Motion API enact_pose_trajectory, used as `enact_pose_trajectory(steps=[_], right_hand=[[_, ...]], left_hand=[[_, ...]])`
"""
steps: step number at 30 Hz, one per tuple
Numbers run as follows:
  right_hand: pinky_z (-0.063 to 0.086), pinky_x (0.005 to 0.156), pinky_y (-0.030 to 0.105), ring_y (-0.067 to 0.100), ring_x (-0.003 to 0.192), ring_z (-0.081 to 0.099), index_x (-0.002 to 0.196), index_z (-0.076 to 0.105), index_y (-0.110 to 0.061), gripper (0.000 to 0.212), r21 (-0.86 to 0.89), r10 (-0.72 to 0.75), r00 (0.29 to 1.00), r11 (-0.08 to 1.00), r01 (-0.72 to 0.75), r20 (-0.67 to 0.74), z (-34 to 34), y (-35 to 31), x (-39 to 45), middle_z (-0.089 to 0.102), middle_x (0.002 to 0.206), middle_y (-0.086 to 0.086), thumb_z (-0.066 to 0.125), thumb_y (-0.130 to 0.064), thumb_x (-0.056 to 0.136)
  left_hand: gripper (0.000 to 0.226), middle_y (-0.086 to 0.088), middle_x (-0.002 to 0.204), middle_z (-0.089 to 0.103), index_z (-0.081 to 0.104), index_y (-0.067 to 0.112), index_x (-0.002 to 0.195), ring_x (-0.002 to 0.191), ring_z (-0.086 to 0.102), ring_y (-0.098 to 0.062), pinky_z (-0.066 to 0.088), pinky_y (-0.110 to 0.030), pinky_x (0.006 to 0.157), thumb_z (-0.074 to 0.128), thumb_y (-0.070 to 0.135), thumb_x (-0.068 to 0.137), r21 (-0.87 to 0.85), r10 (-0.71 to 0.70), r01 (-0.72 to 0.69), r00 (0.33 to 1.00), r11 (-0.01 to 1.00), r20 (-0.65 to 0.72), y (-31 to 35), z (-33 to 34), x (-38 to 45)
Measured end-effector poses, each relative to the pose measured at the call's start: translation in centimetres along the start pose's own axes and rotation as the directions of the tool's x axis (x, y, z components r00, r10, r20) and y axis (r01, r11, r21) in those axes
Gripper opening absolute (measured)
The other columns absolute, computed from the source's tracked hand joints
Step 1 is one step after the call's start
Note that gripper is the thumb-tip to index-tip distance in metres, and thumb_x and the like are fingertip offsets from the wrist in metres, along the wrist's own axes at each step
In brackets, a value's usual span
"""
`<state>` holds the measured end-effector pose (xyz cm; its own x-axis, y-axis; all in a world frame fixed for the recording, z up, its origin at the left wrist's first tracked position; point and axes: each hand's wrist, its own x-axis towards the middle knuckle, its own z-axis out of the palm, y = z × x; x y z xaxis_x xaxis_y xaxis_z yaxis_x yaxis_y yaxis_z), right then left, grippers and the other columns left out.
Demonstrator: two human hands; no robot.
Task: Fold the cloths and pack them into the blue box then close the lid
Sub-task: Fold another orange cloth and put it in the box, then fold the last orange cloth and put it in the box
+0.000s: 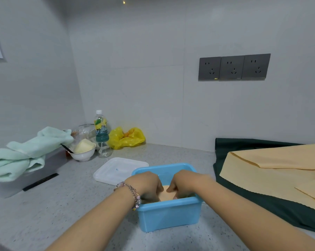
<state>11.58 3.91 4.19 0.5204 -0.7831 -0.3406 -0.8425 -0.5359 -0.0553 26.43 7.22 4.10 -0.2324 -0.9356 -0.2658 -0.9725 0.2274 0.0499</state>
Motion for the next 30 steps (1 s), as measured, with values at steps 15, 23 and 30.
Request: enact_pose_trajectory(steps=[15, 23, 30], right_hand=[[0.039, 0.092, 0.024, 0.017, 0.118, 0.052, 0.127, 0.058, -0.024, 0.036, 0.213, 0.051, 0.932, 0.977, 0.029, -0.359, -1.4, 0.5, -4.8, 0.056, 0.132, 0.001, 0.057, -0.026, 0.092], [0.042, 0.097, 0.029, 0.017, 0.12, 0.051, 0.126, 0.059, -0.026, 0.033, 0.243, 0.069, 0.858, 0.968, 0.066, -0.509, -0.3, 1.8, -9.1, 0.058, 0.13, -0.002, 0.049, -0.024, 0.095], [0.047, 0.089, 0.03, 0.017, 0.107, 0.058, 0.119, 0.064, -0.025, 0.031, 0.287, 0.154, 0.808, 0.958, 0.019, -0.569, 1.5, 6.3, -13.4, 0.066, 0.119, -0.002, 0.046, -0.02, 0.095]], left_hand=[[0.03, 0.001, 0.118, 0.062, 0.064, 0.023, 0.118, 0.104, 0.057, -0.016, 0.042, -0.023, 0.083, 0.057, 0.032, 0.09, -0.155, -0.019, -0.032, 0.949, 0.987, -0.313, 1.3, -2.7, -3.2], [0.028, 0.0, 0.11, 0.068, 0.068, 0.021, 0.11, 0.099, 0.061, -0.018, 0.047, -0.027, 0.083, 0.049, 0.02, 0.09, -0.145, 0.042, -0.123, 0.885, 0.982, -0.464, 5.9, -2.8, -4.4], [0.027, -0.006, 0.101, 0.069, 0.07, 0.016, 0.106, 0.092, 0.062, -0.023, 0.048, -0.028, 0.078, 0.048, 0.016, 0.09, -0.154, 0.138, -0.243, 0.859, 0.958, -0.493, 12.3, -2.3, -2.7]])
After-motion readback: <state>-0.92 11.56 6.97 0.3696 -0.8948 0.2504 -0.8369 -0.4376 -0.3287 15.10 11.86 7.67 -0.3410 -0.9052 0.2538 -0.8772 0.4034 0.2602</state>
